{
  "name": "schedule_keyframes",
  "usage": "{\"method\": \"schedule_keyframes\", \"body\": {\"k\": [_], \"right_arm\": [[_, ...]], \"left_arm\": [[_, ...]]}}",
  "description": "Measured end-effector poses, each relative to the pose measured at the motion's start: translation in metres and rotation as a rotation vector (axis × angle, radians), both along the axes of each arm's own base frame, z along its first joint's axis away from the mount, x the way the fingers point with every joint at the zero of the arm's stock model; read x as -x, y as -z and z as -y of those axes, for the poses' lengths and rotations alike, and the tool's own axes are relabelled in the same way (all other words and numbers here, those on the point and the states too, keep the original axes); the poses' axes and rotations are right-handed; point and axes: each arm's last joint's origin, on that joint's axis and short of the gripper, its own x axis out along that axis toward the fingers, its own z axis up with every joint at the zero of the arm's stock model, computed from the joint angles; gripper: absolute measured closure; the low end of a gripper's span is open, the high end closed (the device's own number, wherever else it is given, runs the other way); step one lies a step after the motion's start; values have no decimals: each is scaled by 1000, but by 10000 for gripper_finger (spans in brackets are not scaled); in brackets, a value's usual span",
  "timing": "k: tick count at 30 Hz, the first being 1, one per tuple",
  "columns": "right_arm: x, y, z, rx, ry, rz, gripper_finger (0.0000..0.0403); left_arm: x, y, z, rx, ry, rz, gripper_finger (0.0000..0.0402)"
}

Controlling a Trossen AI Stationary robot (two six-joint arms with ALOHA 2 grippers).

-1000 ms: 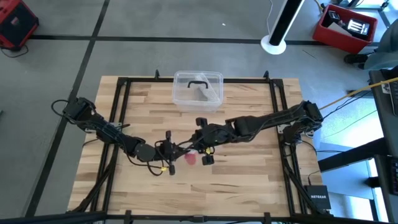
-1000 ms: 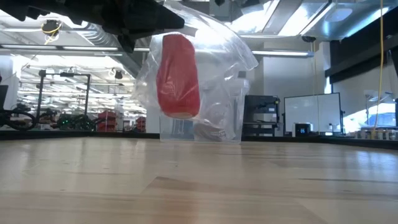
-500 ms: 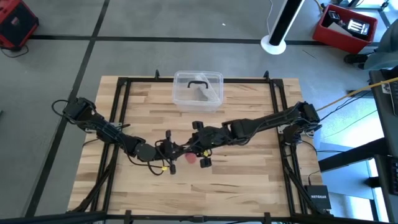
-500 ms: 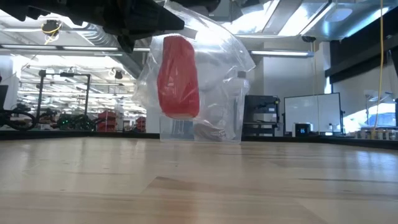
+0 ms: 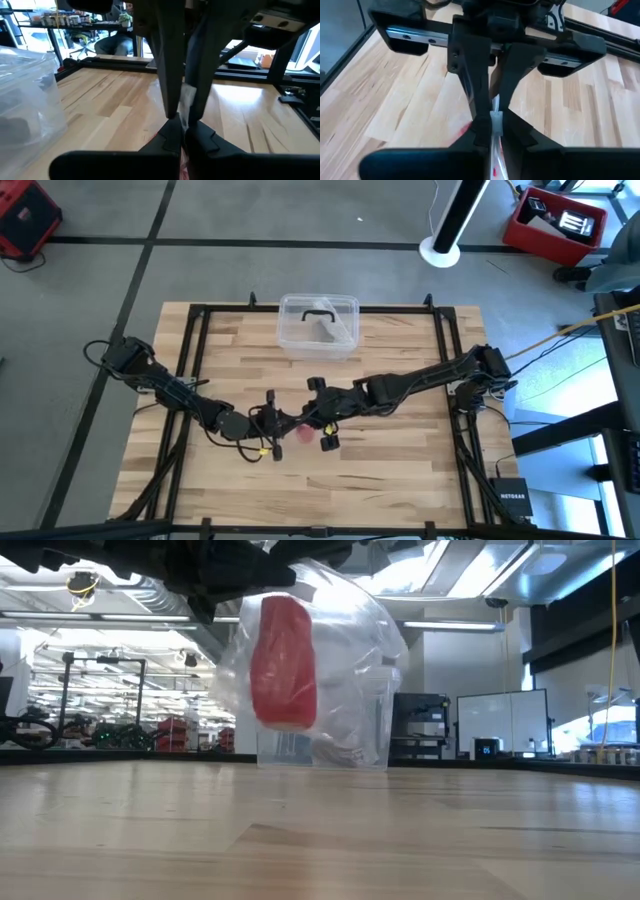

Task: Roll bandage
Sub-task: Close the transparent zip bag

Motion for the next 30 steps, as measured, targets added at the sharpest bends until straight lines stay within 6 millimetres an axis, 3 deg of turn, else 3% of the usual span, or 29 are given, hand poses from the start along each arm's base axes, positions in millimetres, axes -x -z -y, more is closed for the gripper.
{"method": "schedule_keyframes", "body": {"k": [6,11,21,30], "right_arm": [[5,3,1,10,3,-64,362],[8,7,1,-5,-18,-119,379],[8,23,1,12,-12,-198,375],[7,20,1,30,-6,-172,374]], "left_arm": [[3,-3,6,-44,10,13,401],[6,-3,9,-69,-12,11,401],[6,-7,10,-32,-17,35,401],[8,-6,12,-42,3,17,401]]}}
